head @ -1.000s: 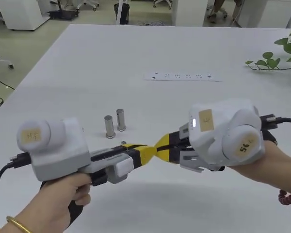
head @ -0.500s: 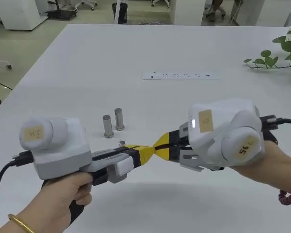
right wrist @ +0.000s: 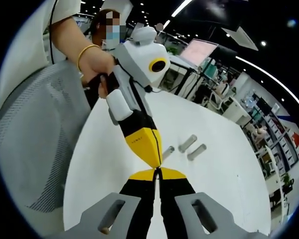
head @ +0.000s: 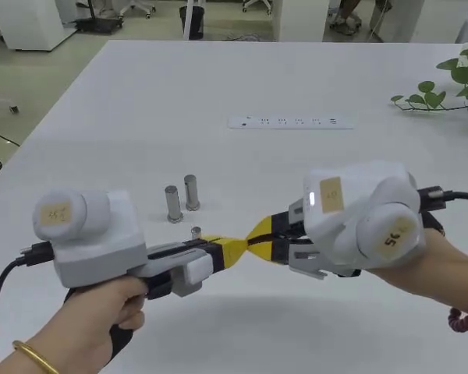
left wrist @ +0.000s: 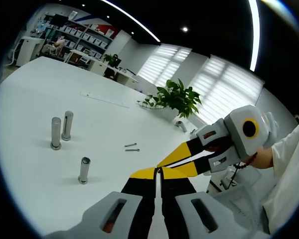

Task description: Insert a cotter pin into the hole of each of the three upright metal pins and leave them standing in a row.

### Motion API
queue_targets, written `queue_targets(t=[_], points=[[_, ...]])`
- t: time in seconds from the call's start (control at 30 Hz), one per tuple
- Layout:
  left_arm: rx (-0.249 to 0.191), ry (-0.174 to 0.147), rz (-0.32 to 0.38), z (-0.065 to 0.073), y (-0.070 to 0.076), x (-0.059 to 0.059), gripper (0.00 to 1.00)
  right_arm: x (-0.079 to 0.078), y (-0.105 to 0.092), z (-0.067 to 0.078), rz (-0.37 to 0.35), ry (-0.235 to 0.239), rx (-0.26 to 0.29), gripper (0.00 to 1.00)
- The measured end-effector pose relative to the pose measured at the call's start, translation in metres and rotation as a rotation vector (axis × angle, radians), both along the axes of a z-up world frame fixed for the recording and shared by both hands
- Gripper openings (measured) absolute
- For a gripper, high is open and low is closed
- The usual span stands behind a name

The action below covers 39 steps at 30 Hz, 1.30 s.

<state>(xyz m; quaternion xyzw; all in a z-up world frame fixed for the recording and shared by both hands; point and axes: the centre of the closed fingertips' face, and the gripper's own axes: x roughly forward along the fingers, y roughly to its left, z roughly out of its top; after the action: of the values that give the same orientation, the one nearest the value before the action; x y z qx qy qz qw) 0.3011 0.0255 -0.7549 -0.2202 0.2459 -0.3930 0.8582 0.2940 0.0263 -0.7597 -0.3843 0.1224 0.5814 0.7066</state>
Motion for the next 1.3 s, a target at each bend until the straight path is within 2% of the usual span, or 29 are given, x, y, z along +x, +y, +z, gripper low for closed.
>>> queue_targets(t=[0.2,0.27,0.4,0.5,0.63,0.7,0.73,0.83,0.93,1.3], points=[[0.031,-0.013,-0.008,-0.004,0.002,0.0,0.0,0.002,-0.003,-0.006,-0.033,0.059,0.022,0.07],[0.046,-0.026,-0.014,-0.006,0.002,-0.001,0.0,0.0,-0.004,-0.007,-0.046,0.098,0.038,0.08],[0.082,-0.053,-0.028,-0.007,0.002,-0.004,0.0,0.0,-0.008,-0.009,-0.069,0.143,0.052,0.1],[0.108,-0.083,-0.044,-0.007,0.002,-0.006,0.0,-0.003,-0.01,-0.011,-0.087,0.211,0.074,0.11],[0.158,-0.127,-0.087,-0.01,0.006,-0.009,0.0,-0.004,-0.014,-0.013,-0.106,0.27,0.094,0.12],[0.18,-0.139,-0.111,-0.012,0.005,-0.012,0.0,-0.007,-0.014,-0.013,-0.125,0.325,0.126,0.13],[0.187,-0.148,-0.123,-0.012,0.006,-0.013,0.0,-0.009,-0.013,-0.012,-0.125,0.353,0.145,0.14],[0.213,-0.186,-0.165,-0.011,0.005,-0.017,0.0,-0.012,-0.014,-0.013,-0.119,0.381,0.15,0.14],[0.261,-0.233,-0.218,-0.012,0.002,-0.023,0.0,-0.017,-0.014,-0.016,-0.102,0.426,0.154,0.14],[0.297,-0.301,-0.334,-0.015,-0.006,-0.035,0.0,-0.035,-0.014,-0.018,-0.032,0.522,0.175,0.15]])
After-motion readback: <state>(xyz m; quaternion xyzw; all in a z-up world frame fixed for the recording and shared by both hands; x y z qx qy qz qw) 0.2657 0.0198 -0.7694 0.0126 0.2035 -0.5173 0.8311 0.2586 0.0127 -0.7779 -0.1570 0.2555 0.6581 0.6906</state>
